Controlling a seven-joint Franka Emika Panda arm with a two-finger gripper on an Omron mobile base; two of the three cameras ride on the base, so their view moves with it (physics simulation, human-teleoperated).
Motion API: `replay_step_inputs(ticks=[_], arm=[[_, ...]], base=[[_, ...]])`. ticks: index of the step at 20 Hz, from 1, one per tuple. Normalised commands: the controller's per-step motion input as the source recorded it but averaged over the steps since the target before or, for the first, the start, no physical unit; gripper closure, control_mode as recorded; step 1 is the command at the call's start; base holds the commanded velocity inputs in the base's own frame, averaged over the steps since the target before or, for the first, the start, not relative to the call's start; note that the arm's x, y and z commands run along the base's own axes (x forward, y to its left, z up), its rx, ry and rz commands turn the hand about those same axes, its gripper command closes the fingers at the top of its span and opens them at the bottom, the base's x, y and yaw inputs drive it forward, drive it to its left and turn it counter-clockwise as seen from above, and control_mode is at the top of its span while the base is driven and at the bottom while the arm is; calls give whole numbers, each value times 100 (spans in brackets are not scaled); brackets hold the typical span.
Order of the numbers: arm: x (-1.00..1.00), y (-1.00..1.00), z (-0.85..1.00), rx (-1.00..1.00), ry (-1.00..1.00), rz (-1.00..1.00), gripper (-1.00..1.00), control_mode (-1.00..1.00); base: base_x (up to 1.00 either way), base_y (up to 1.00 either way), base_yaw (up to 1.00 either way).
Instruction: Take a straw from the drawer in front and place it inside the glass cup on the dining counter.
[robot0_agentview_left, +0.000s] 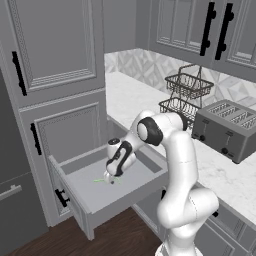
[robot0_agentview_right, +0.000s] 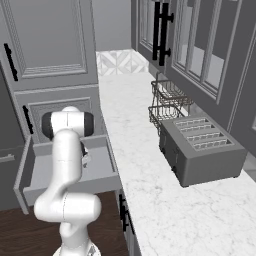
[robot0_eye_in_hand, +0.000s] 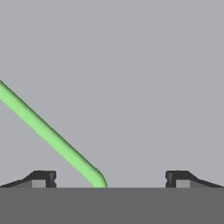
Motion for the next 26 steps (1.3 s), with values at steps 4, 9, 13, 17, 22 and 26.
replay_step_inputs(ticks=[4, 9, 13, 17, 22, 26], arm=[[0, 0, -40, 2, 6, 7, 100, -100], [-1, 0, -36, 4, 7, 1, 100, -100], [-26, 0, -12, 1, 3, 0, 100, -100], [-24, 0, 0, 0, 0, 0, 100, -100], [-13, 0, 8, 0, 0, 0, 100, -100], [-7, 0, 41, 0, 0, 0, 100, -100]], base=[[0, 0, 0], [0, 0, 0], [0, 0, 0], [0, 0, 0], [0, 0, 0], [0, 0, 0]])
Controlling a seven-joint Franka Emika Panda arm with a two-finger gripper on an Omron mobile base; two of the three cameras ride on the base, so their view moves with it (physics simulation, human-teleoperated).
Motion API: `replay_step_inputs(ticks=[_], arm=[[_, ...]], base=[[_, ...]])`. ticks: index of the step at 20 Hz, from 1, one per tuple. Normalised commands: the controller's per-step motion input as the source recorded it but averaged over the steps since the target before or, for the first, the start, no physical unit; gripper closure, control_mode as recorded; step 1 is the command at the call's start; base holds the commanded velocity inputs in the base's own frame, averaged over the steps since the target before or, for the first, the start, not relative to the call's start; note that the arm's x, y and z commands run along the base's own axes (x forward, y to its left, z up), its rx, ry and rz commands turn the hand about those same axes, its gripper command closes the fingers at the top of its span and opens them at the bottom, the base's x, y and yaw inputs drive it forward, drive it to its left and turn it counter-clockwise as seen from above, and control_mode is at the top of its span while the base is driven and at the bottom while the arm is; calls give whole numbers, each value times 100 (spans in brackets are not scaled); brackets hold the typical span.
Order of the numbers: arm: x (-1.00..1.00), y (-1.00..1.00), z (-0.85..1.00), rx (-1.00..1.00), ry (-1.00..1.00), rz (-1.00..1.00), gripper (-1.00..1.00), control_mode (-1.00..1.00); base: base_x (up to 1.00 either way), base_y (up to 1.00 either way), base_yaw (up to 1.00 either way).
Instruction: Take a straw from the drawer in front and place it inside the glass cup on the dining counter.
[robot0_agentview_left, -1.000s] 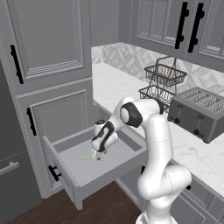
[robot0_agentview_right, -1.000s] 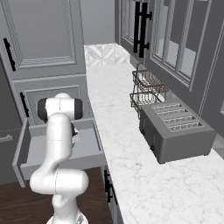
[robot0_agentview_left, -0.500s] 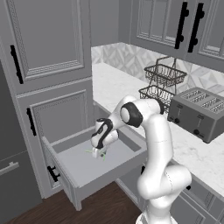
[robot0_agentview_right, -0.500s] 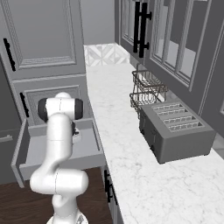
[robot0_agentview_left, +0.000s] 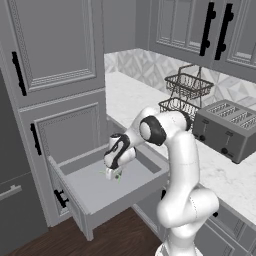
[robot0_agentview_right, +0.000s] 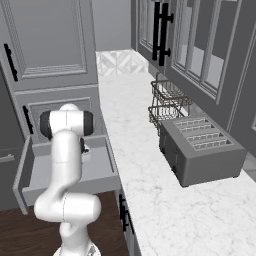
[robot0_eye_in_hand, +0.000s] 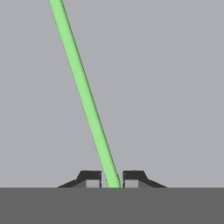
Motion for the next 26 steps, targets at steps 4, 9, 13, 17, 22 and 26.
replay_step_inputs(ticks=[4, 9, 13, 17, 22, 26], arm=[[0, 0, 91, 1, 0, -1, 100, -100], [0, 2, 100, 0, -2, -8, 100, -100], [-3, 0, 100, 0, 0, -8, 100, -100], [-27, 0, 100, 0, 0, -8, 100, -100], [-47, -2, 100, 0, 0, -9, 100, -100], [-54, -13, 100, 0, 2, -12, 100, -100]], base=[[0, 0, 0], [0, 0, 0], [0, 0, 0], [0, 0, 0], [0, 0, 0], [0, 0, 0]])
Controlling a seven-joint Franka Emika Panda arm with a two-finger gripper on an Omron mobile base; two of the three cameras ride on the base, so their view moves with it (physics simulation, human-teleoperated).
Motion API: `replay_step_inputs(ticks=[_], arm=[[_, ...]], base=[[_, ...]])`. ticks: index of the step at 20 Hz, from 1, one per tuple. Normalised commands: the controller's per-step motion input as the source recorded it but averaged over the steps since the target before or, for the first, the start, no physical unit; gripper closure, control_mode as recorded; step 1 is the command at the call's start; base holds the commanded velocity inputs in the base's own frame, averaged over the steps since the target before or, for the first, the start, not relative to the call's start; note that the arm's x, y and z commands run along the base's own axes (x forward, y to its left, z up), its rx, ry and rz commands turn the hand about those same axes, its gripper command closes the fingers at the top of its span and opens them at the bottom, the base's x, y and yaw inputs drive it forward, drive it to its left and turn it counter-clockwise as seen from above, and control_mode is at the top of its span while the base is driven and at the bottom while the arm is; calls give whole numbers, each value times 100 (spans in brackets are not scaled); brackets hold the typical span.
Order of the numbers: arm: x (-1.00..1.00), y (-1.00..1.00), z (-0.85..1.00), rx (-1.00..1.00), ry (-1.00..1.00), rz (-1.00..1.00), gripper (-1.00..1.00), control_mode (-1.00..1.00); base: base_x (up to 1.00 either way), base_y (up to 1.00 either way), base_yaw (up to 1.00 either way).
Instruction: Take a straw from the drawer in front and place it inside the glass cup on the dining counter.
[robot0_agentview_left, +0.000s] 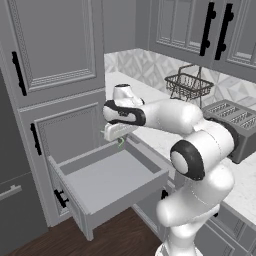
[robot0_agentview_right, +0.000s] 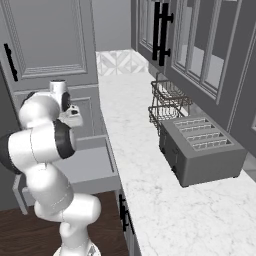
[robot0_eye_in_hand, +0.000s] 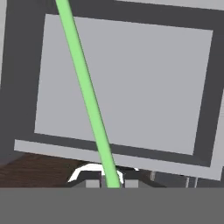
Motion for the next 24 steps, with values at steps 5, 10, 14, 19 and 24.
replay_step_inputs(ticks=[5, 10, 14, 19, 24], arm=[[-53, -19, 100, 0, 11, -14, 100, -100], [-46, -20, 100, -4, 5, -13, 100, -100], [-49, -33, 100, -14, 0, -9, 100, -100], [-88, -31, 60, -14, -3, -3, 100, -100], [-81, -19, 12, -7, -13, 1, 100, -100]], base=[[0, 0, 0], [0, 0, 0], [0, 0, 0], [0, 0, 0], [0, 0, 0]])
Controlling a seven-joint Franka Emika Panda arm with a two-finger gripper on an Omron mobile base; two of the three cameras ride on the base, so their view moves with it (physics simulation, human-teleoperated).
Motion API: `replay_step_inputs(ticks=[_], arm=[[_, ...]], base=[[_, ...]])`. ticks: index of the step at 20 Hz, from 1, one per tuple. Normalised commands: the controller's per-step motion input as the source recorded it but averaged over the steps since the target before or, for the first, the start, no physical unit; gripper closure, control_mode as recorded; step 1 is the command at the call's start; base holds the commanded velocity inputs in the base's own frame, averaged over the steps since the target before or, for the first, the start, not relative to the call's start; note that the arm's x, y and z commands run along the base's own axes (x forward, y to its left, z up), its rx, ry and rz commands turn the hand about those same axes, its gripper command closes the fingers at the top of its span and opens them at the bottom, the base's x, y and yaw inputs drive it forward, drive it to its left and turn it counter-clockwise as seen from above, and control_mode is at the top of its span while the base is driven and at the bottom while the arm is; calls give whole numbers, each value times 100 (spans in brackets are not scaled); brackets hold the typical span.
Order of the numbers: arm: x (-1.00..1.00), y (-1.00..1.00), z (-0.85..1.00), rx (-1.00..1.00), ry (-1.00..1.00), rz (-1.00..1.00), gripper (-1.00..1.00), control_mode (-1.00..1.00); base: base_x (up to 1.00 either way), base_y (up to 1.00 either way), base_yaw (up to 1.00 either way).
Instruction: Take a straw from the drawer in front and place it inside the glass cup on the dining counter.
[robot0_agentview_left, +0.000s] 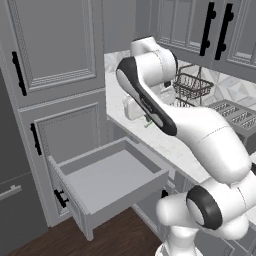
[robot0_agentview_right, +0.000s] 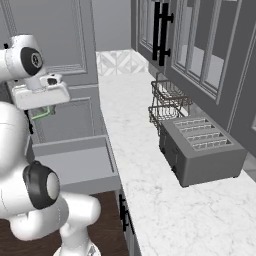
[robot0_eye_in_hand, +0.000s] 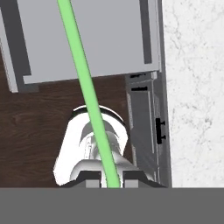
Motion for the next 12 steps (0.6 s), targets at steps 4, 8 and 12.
replay_step_inputs(ticks=[4, 8, 12], arm=[[-41, -10, 0, -2, -12, 7, 100, -100], [3, -4, 0, 1, -1, 2, 100, -100], [8, -1, -12, 7, 0, 0, 100, -100]], base=[[0, 0, 0], [0, 0, 0], [0, 0, 0]])
